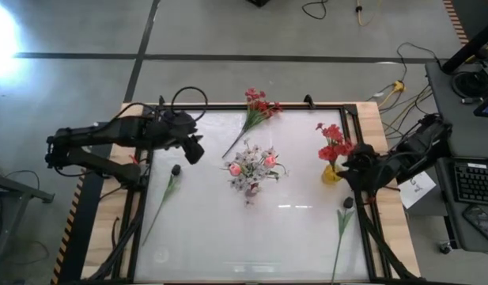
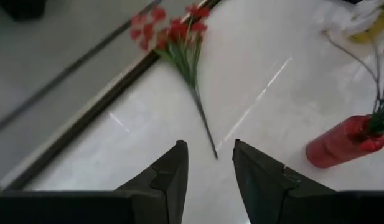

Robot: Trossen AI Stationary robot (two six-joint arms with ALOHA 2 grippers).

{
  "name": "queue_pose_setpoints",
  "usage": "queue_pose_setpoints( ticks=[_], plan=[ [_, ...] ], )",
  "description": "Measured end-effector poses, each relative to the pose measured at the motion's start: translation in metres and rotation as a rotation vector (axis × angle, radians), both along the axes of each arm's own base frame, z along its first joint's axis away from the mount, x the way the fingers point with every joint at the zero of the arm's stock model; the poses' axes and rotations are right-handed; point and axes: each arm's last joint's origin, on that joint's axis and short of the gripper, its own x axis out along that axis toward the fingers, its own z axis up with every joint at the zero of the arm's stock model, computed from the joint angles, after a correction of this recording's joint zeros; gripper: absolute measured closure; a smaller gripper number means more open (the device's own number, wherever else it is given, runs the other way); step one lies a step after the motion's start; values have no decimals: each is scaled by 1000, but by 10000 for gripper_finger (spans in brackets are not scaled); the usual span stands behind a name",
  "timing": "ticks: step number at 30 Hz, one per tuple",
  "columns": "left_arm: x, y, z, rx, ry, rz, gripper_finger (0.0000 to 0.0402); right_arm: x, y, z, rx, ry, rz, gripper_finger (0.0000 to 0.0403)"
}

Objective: Sort flowers into vase by color
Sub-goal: Put the red flowers into the yellow vase

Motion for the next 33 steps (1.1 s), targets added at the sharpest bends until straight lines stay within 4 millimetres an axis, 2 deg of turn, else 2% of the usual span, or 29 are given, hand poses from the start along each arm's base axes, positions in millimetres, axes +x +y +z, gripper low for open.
queue_pose_setpoints(
  ticks=[4, 8, 12, 19, 22, 26, 29, 33],
  plan=[
    [-3, 11, -24, -91, 8, 63, 306, -7, -1, 14, 87, 39, 34, 134],
    [4, 26, -51, -134, -54, 109, 332, -13, -2, 34, 179, 34, 111, 129],
    [20, 42, -80, -182, -151, 167, 354, -20, -5, 59, 253, -21, 177, 134],
    [56, 68, -125, -138, -161, 179, 364, -34, -18, 106, 271, -192, 157, 148],
    [68, 83, -145, -191, -133, 242, 350, -36, -22, 124, 217, -277, 134, 148],
    [79, 104, -165, -306, -33, 327, 309, -37, -28, 147, 96, -382, 105, 145],
    [89, 114, -168, -340, 40, 335, 273, -39, -33, 163, -16, -457, 57, 142],
    [107, 128, -161, -320, 74, 345, 229, -42, -39, 179, -127, -532, -23, 142]
  ],
)
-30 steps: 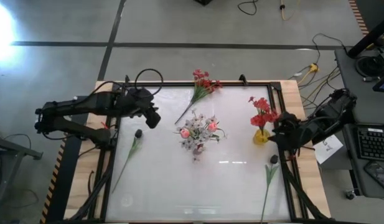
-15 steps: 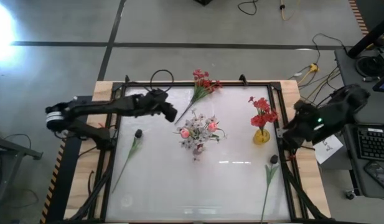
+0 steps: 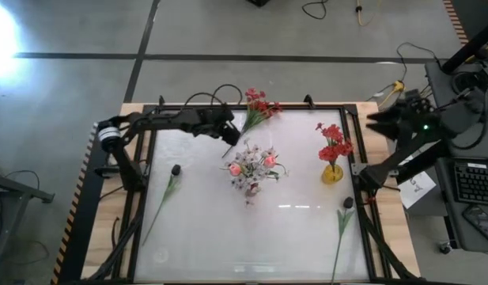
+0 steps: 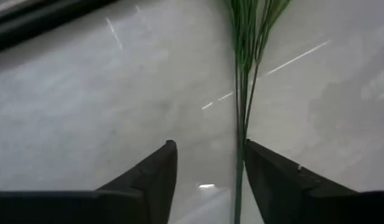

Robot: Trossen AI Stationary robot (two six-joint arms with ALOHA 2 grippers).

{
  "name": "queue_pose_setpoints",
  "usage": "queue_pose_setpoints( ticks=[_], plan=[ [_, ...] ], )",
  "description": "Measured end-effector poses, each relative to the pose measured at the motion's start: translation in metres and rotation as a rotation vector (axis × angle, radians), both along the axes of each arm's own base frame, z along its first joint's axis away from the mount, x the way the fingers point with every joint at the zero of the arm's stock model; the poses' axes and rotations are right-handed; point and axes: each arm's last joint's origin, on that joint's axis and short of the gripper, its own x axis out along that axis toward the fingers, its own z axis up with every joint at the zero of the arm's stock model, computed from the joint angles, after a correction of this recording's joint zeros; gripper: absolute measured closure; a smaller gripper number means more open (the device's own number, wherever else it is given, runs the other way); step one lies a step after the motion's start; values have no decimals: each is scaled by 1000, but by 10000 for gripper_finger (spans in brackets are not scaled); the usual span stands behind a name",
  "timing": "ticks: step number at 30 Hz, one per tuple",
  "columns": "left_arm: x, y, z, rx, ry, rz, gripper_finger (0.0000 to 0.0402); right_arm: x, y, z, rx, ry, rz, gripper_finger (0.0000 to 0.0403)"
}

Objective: Sort flowers into vase by color
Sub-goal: Put the red flowers into the yellow vase

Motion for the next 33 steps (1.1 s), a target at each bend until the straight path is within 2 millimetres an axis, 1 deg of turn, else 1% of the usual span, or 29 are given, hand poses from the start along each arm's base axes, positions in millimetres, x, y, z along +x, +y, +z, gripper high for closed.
queue_pose_setpoints(
  ticks=[3, 6, 11, 15, 20, 25, 30, 33],
  plan=[
    [12, 14, 1, -13, 42, 8, 204, -1, -2, 5, -35, -27, -53, 140],
    [22, 30, -2, -44, 95, 31, 190, 1, -1, 5, -49, -24, -67, 134],
    [36, 53, -10, -129, 173, 30, 187, 12, 6, 5, -70, 4, -67, 131],
    [50, 65, -8, -144, 192, 0, 187, 19, 11, 4, -68, 23, -73, 133],
    [62, 74, -14, -164, 214, -30, 187, 27, 17, 4, -51, 34, -86, 133],
    [71, 79, -27, -210, 204, -51, 187, 30, 19, 4, -58, 44, -86, 133],
    [74, 80, -43, -214, 248, -67, 187, 29, 19, 4, -30, 32, -100, 133],
    [75, 80, -44, -211, 245, -82, 191, 29, 18, 4, -18, 19, -123, 133]
  ],
)
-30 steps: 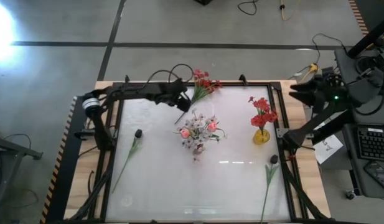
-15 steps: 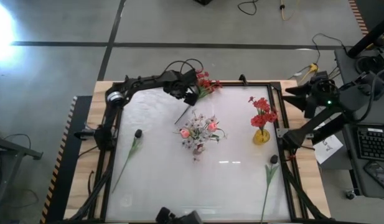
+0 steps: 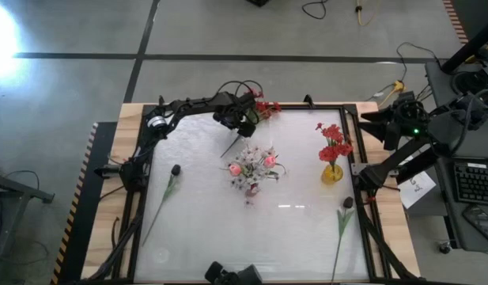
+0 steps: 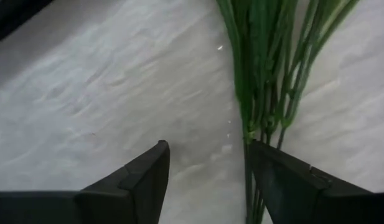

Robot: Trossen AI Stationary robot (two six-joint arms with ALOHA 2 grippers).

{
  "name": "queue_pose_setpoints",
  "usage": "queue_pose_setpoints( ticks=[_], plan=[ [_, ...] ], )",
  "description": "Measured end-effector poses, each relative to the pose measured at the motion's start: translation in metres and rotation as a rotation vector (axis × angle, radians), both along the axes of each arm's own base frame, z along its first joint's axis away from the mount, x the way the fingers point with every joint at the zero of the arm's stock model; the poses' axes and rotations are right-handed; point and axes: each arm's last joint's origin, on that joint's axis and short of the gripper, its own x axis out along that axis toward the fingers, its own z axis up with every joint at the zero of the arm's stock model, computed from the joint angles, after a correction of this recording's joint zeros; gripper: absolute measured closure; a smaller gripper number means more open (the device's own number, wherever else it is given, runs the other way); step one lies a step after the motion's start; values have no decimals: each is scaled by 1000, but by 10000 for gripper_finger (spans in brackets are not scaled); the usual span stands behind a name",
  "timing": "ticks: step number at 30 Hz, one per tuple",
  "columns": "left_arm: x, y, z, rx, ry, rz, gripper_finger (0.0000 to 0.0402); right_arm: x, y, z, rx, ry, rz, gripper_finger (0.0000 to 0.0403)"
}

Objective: Sort flowers into vase by color
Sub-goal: Put the red flowers into the yellow vase

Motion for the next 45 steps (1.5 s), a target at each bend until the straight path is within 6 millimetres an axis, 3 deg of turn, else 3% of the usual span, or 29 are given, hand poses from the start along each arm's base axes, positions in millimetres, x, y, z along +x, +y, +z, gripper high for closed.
queue_pose_setpoints(
  ticks=[4, 9, 13, 22, 30, 45],
  plan=[
    [3, -4, 1, -18, -14, -27, 222, 0, 0, 0, 2, -7, -11, 133],
    [15, -26, 1, -22, -13, -93, 271, 1, 0, 1, 23, -30, -44, 133],
    [21, -37, 1, 26, 8, -118, 281, 2, 0, 1, 39, -36, -54, 133],
    [29, -62, 8, 45, 15, -162, 230, 10, 7, 0, 48, -22, -63, 133],
    [34, -58, 12, 84, -56, -123, 170, 13, 8, -1, 65, -25, -73, 133],
    [43, -77, -15, 115, -28, -134, 173, 19, 13, -1, 67, -16, -79, 133]
  ],
)
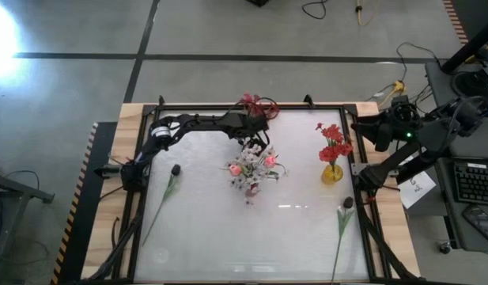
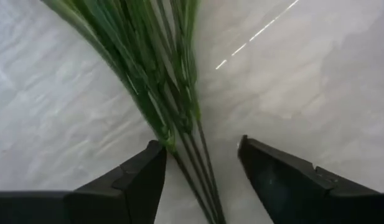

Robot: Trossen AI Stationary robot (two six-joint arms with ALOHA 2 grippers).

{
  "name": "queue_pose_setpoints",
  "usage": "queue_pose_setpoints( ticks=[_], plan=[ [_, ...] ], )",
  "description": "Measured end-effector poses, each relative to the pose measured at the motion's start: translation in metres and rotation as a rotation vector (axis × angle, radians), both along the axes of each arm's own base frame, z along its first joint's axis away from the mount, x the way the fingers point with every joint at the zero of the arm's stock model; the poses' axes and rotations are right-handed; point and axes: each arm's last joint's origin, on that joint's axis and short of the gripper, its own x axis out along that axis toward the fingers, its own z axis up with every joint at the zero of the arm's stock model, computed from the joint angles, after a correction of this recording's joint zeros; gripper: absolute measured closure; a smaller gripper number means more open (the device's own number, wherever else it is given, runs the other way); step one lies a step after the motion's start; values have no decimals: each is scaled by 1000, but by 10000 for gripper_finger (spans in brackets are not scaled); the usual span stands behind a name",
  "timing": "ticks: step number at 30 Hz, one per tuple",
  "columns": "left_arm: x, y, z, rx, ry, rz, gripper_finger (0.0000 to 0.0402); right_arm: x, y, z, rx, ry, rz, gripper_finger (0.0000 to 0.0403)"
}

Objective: Sort flowers into vase by color
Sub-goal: Put the red flowers into the yellow vase

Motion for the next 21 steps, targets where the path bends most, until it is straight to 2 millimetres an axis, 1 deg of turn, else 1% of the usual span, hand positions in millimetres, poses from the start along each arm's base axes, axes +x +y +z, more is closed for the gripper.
queue_pose_setpoints(
  ticks=[2, 4, 7, 11, 12, 14, 15, 17, 21],
  plan=[
    [0, -2, -1, 4, 9, -2, 188, 1, 1, 0, -2, 3, 0, 133],
    [0, -2, -1, 1, 12, -1, 218, 2, 1, 0, 1, 7, 5, 133],
    [-4, 5, 0, -12, 17, 6, 281, 2, 2, -1, 2, 10, 6, 133],
    [-11, 14, 4, -52, 28, -22, 377, 3, 3, -1, 14, 20, 24, 133],
    [-14, 15, 6, -63, 35, -17, 389, 3, 3, -1, 15, 21, 26, 133],
    [-19, 18, 13, -44, 51, -9, 390, 3, 3, -1, 14, 22, 26, 133],
    [-21, 18, 17, -31, 59, -6, 389, 3, 3, -1, 14, 22, 26, 133],
    [-25, 20, 34, 11, 36, 0, 395, 3, 3, -1, 14, 20, 27, 133],
    [-39, 22, 87, 96, -58, 16, 400, 5, 4, 3, -32, 3, 54, 133]
  ],
)
